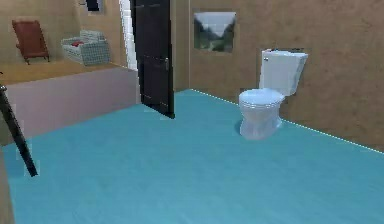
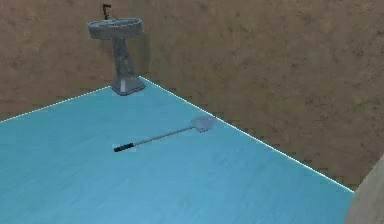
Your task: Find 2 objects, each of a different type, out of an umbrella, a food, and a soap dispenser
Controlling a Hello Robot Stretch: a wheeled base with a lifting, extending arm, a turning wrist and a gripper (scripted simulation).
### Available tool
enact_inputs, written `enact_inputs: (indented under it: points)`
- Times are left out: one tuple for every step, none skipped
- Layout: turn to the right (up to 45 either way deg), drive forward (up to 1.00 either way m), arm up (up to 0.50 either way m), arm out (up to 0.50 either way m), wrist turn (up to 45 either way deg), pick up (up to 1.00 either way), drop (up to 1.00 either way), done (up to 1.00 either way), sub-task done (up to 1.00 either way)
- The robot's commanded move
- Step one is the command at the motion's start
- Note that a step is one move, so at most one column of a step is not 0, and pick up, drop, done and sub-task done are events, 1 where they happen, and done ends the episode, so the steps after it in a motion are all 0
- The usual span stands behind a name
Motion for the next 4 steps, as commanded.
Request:
enact_inputs:
  points:
    - [-21.0, 0.00, 0.00, 0.00, 0.0, 0.00, 0.00, 0.00, 0.00]
    - [0.0, 1.00, 0.00, 0.00, 0.0, 0.00, 0.00, 0.00, 0.00]
    - [0.0, 1.00, 0.00, 0.00, 0.0, 0.00, 0.00, 0.00, 0.00]
    - [0.0, 0.25, 0.00, 0.00, 0.0, 0.00, 0.00, 0.00, 0.00]
